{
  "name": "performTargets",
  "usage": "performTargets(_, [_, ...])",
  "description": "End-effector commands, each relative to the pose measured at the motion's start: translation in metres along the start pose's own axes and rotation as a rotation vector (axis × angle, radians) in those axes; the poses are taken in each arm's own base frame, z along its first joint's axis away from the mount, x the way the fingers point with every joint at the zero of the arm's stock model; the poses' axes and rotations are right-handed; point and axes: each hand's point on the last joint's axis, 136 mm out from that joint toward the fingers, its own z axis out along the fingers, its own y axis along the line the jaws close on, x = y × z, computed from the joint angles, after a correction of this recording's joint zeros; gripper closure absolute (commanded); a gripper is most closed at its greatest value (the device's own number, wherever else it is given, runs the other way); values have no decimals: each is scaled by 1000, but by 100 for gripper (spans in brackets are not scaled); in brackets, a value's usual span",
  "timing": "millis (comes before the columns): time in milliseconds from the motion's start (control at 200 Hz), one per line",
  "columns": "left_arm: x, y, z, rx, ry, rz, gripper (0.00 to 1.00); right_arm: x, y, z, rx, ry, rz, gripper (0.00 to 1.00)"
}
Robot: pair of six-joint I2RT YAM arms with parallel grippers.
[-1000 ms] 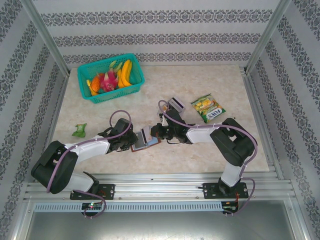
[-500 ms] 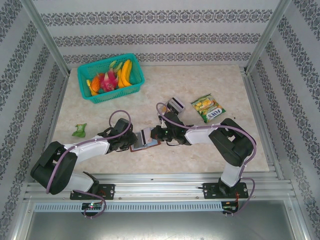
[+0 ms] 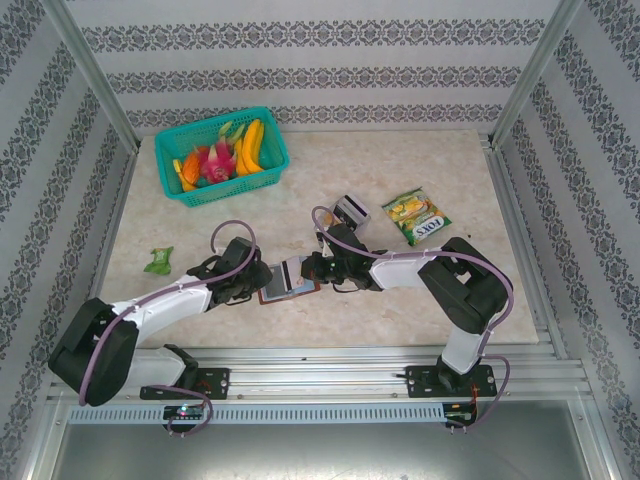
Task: Put the credit cards into the card holder
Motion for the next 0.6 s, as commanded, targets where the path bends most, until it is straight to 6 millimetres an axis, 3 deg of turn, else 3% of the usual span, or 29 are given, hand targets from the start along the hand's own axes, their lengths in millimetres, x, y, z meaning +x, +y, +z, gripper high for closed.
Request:
performTargets(0, [-1,16,-1,-69,-5,10,57,3,2,-1,20,5,-19,100])
performTargets(290, [8,5,17,-47,64,18,62,3,8,-5,4,-10,-42,100])
performTargets(594, [11,6,21,-47,77,17,72,17,5,11,35,39,-58,100])
